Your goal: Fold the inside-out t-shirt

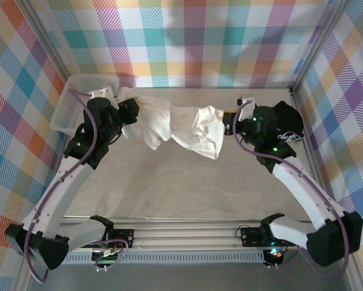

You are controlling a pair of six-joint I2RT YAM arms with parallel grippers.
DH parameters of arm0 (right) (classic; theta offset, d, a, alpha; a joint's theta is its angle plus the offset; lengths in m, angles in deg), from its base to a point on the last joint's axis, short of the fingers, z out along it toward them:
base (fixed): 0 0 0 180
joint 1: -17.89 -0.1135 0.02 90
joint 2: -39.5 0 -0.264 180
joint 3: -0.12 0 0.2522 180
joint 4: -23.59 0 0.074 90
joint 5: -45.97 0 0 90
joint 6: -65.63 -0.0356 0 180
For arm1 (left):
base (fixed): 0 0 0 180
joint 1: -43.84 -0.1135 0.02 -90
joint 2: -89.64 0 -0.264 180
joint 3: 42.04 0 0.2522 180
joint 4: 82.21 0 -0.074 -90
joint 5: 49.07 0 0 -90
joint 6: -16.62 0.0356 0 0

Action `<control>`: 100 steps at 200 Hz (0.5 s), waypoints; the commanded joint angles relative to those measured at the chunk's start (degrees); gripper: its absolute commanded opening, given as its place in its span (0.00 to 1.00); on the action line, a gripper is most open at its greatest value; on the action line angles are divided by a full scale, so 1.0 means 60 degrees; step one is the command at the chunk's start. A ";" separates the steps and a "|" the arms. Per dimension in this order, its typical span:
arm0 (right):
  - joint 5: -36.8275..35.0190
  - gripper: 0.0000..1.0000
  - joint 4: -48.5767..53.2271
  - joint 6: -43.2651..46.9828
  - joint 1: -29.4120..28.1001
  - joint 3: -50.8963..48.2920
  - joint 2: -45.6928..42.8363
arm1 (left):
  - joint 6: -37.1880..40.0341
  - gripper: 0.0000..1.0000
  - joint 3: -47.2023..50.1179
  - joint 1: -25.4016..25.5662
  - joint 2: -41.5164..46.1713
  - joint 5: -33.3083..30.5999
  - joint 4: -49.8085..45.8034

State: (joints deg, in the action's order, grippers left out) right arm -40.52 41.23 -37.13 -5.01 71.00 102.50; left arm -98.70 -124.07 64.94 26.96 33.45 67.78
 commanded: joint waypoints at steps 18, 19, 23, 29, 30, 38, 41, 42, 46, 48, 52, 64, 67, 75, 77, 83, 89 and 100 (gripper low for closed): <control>0.0218 0.00 0.1285 0.0399 -0.0044 0.0319 0.0265 | -0.0024 0.60 0.1670 -0.0755 -0.0219 -0.2679 0.0297; 0.0205 0.00 0.1300 0.0420 -0.0048 0.0321 0.0280 | -0.0033 0.61 0.1705 -0.0803 -0.0248 -0.2715 0.0272; 0.0091 0.00 0.1344 0.0450 -0.0048 0.0323 0.0353 | -0.0042 0.65 0.1808 -0.0972 -0.0354 -0.2821 0.0178; -0.0041 0.00 0.1416 0.0511 -0.0051 0.0345 0.0475 | -0.0042 0.70 0.1930 -0.1179 -0.0540 -0.2927 -0.0019; -0.0071 0.00 0.1432 0.0527 -0.0051 0.0349 0.0488 | -0.0035 0.71 0.1952 -0.1213 -0.0570 -0.2934 -0.0113; -0.0237 0.00 0.1540 0.0619 -0.0051 0.0389 0.0654 | 0.0038 0.74 0.2050 -0.1331 -0.0748 -0.3064 -0.0398; -0.0292 0.00 0.1571 0.0650 -0.0051 0.0406 0.0734 | 0.0094 0.75 0.2092 -0.1334 -0.0814 -0.3072 -0.0470; -0.0321 0.00 0.1583 0.0663 -0.0051 0.0409 0.0749 | 0.0106 0.75 0.2099 -0.1334 -0.0831 -0.3073 -0.0485; -0.0429 0.00 0.1625 0.0706 -0.0051 0.0432 0.0849 | 0.0187 0.76 0.2127 -0.1335 -0.0881 -0.2929 -0.0552; -0.0473 0.00 0.1653 0.0712 -0.0051 0.0446 0.0899 | 0.0224 0.76 0.2144 -0.1335 -0.0886 -0.2821 -0.0575; -0.0574 0.00 0.1687 0.0764 -0.0051 0.0465 0.1022 | 0.0263 0.77 0.2221 -0.1324 -0.0896 -0.2531 -0.0569; -0.0935 0.00 0.1852 0.0929 -0.0038 0.0588 0.1406 | 0.0262 0.78 0.2502 -0.1233 -0.0856 -0.1442 -0.0378; -0.1055 0.00 0.1925 0.0952 -0.0020 0.0631 0.1509 | 0.0214 0.78 0.2577 -0.1181 -0.0838 -0.1170 -0.0314; -0.1354 0.00 0.2048 0.1058 0.0025 0.0748 0.1825 | 0.0075 0.79 0.2769 -0.1011 -0.0810 -0.0485 -0.0167; -0.1440 0.00 0.2078 0.1079 0.0045 0.0777 0.1912 | 0.0053 0.79 0.2847 -0.0964 -0.0817 -0.0325 -0.0134; -0.1671 0.00 0.2192 0.1160 0.0105 0.0886 0.2157 | -0.0056 0.79 0.3034 -0.0808 -0.0815 0.0071 -0.0064; -0.1968 0.00 0.2376 0.1239 0.0176 0.1046 0.2435 | -0.0172 0.80 0.3223 -0.0619 -0.0788 0.0281 -0.0067; -0.2596 0.00 0.2698 0.1410 0.0322 0.1415 0.2969 | -0.0263 0.80 0.3629 -0.0280 -0.0693 0.0335 -0.0136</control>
State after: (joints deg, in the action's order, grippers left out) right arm -47.30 53.05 -32.12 -4.64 74.52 115.68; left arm -98.92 -106.28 59.52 20.91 28.16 66.53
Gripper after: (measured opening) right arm 0.063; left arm 0.795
